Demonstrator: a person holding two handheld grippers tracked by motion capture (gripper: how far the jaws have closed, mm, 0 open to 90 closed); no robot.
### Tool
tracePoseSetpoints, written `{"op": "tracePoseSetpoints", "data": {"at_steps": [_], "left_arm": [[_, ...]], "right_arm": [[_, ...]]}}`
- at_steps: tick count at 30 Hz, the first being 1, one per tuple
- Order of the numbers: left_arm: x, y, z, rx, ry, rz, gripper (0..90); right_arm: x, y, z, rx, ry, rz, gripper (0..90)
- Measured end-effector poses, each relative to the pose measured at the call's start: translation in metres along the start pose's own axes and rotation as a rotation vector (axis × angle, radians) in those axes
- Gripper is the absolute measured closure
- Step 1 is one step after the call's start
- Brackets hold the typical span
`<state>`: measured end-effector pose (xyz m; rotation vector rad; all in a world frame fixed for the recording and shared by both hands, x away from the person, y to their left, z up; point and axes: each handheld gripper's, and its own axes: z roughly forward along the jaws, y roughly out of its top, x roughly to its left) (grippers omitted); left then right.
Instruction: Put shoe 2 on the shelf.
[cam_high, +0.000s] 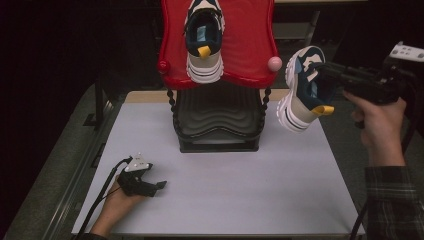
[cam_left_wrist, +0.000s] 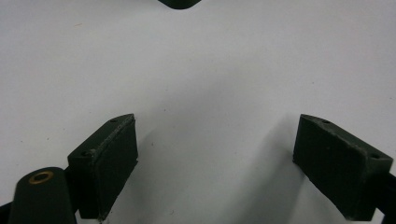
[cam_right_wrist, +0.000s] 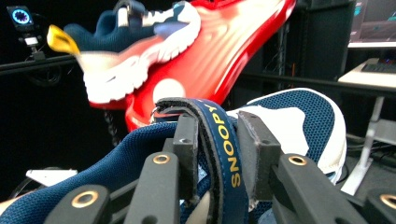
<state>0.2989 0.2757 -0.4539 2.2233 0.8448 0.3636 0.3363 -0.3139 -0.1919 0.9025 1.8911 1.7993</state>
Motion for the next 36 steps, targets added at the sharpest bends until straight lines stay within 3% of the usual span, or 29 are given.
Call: {"op": "tracePoseSetpoints", "data": {"at_steps": [10, 19, 24, 36], "left_arm": [[0.0, 0.0, 0.0, 0.001, 0.0, 0.0, 12.9], [0.0, 0.0, 0.0, -0.002, 0.001, 0.0, 13.0], [0.0, 0.0, 0.0, -0.002, 0.001, 0.0, 12.9], [0.0, 0.0, 0.0, 0.001, 0.0, 0.001, 13.0]], "right_arm": [[0.002, 0.049, -0.003, -0.062, 0.017, -0.024, 69.6], [0.013, 0.085, 0.012, -0.089, 0.054, -0.054, 69.6], [0.017, 0.097, 0.025, -0.093, 0.073, -0.065, 69.7], [0.029, 0.113, 0.094, -0.05, 0.142, -0.118, 69.8]]}}
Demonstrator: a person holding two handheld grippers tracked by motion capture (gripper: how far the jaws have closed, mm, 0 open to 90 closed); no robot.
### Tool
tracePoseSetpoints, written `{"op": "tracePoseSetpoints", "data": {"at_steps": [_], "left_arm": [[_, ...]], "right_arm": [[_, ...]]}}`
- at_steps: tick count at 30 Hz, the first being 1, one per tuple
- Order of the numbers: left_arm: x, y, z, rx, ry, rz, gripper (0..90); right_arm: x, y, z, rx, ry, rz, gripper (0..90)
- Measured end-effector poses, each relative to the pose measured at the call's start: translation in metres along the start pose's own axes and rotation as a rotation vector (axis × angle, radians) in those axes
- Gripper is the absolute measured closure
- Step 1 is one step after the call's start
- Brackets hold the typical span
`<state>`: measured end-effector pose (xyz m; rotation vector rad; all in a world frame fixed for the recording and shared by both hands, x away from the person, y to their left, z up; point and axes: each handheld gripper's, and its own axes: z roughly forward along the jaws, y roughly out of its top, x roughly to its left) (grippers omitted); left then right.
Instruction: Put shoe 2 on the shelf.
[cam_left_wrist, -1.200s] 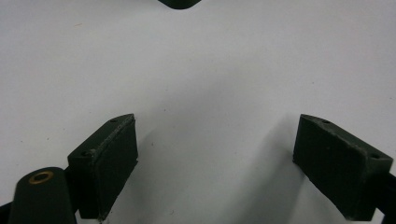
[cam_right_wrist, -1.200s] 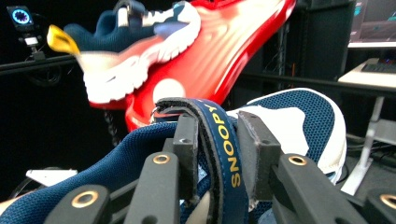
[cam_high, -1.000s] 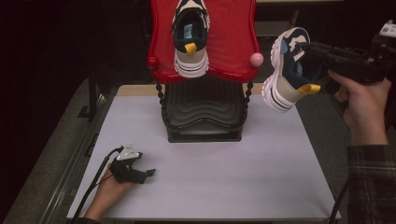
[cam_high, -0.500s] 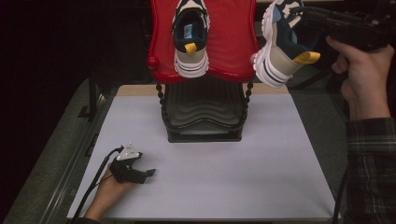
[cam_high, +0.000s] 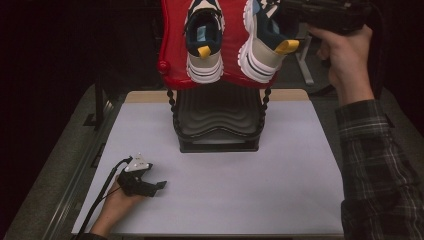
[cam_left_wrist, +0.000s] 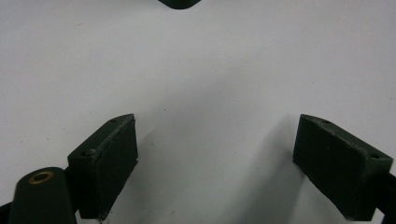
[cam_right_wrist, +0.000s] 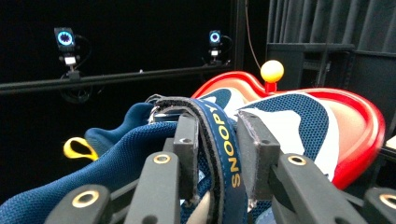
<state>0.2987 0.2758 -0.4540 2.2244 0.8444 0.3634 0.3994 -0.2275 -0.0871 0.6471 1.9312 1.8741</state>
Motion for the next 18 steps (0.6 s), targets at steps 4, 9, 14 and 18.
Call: {"op": "tracePoseSetpoints", "data": {"at_steps": [4, 9, 14, 18], "left_arm": [[0.0, 0.0, 0.0, -0.001, 0.001, 0.0, 12.9], [0.0, 0.0, 0.0, -0.001, 0.0, -0.002, 12.9], [0.0, 0.0, 0.0, -0.001, 0.0, -0.001, 12.9], [0.0, 0.0, 0.0, -0.002, 0.0, -0.001, 12.9]], "right_arm": [[-0.004, 0.001, 0.018, 0.024, -0.004, -0.028, 69.7], [-0.01, 0.001, 0.035, 0.049, -0.014, -0.052, 69.7], [-0.011, 0.001, 0.051, 0.081, -0.016, -0.092, 69.6], [-0.009, -0.001, 0.062, 0.093, 0.007, -0.085, 69.3]]}}
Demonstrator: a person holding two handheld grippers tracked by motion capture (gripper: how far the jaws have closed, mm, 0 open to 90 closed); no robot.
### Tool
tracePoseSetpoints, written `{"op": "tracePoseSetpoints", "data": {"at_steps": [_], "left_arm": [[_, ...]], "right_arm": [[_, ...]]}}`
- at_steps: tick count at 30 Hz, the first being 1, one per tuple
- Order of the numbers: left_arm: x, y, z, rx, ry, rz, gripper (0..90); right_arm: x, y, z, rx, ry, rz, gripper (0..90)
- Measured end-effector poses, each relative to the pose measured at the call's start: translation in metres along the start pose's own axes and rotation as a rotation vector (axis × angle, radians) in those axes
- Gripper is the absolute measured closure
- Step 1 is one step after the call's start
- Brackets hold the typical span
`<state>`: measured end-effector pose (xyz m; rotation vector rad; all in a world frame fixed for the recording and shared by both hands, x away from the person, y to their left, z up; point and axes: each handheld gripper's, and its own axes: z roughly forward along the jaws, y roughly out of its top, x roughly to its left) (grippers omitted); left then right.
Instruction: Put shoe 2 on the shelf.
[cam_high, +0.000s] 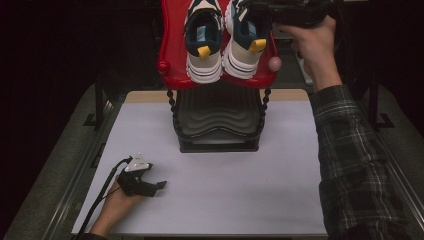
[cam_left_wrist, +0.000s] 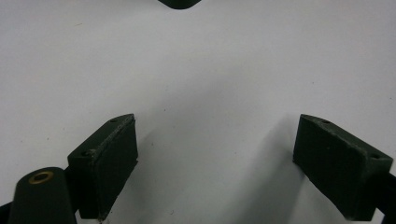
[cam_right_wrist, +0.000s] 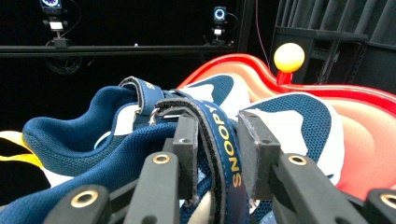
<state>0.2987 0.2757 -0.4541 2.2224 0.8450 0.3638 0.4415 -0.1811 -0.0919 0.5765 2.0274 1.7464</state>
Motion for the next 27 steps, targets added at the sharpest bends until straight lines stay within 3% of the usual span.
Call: {"op": "tracePoseSetpoints", "data": {"at_steps": [4, 5, 8, 10, 15, 22, 27], "left_arm": [[0.0, 0.0, 0.0, 0.001, 0.001, 0.0, 12.9], [0.0, 0.0, 0.0, 0.0, 0.001, 0.001, 12.9], [0.0, 0.0, 0.0, 0.0, 0.001, 0.001, 12.9], [0.0, 0.0, 0.0, 0.0, 0.001, 0.001, 12.9], [0.0, 0.0, 0.0, 0.0, 0.001, 0.001, 12.9], [0.0, 0.0, 0.0, 0.0, 0.001, 0.001, 12.9], [0.0, 0.0, 0.0, 0.001, 0.002, 0.002, 13.0]], "right_arm": [[0.001, 0.0, 0.006, 0.001, 0.0, 0.022, 66.7], [0.001, 0.0, 0.009, 0.01, -0.017, 0.034, 57.5], [0.001, -0.001, 0.009, 0.034, -0.039, 0.048, 42.5], [0.0, -0.002, 0.01, 0.058, -0.019, 0.077, 36.6], [0.003, -0.004, 0.003, 0.078, -0.014, 0.077, 30.6], [0.005, 0.003, -0.013, 0.044, -0.004, 0.087, 28.4], [0.006, -0.004, -0.035, 0.042, -0.035, 0.104, 27.3]]}}
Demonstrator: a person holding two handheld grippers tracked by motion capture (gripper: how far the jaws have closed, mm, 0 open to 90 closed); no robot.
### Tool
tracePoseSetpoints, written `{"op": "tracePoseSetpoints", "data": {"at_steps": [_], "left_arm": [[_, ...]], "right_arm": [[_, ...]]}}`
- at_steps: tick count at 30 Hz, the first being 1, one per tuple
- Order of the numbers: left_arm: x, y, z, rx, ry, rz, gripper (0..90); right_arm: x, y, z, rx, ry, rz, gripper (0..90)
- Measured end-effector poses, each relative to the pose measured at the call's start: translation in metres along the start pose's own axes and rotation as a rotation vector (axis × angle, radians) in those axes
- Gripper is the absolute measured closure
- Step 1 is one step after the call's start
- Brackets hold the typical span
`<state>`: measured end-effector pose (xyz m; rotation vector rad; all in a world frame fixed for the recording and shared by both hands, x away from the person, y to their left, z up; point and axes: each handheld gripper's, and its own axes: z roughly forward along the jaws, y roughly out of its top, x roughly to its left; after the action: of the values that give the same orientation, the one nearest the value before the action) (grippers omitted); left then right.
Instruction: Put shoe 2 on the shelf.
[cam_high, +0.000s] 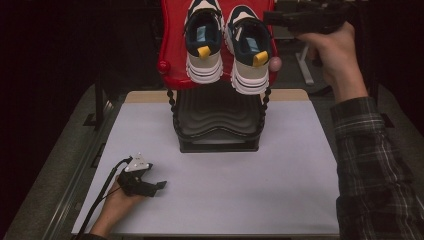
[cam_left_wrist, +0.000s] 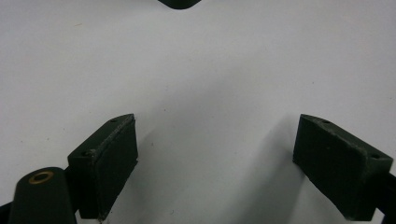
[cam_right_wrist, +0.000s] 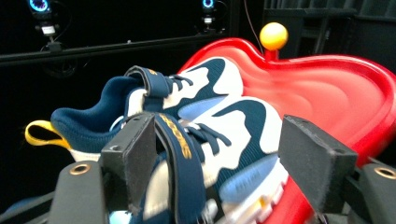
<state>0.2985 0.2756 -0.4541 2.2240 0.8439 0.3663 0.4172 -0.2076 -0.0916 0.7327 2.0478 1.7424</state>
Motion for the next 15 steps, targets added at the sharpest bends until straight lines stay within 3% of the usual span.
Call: {"op": "tracePoseSetpoints", "data": {"at_steps": [11, 15], "left_arm": [[0.0, 0.0, 0.0, -0.002, 0.0, -0.001, 13.0], [0.0, 0.0, 0.0, 0.0, 0.0, -0.001, 13.0]], "right_arm": [[-0.008, -0.03, -0.04, 0.007, -0.046, 0.019, 27.0], [-0.009, -0.05, -0.055, 0.022, -0.065, 0.025, 27.0]]}}
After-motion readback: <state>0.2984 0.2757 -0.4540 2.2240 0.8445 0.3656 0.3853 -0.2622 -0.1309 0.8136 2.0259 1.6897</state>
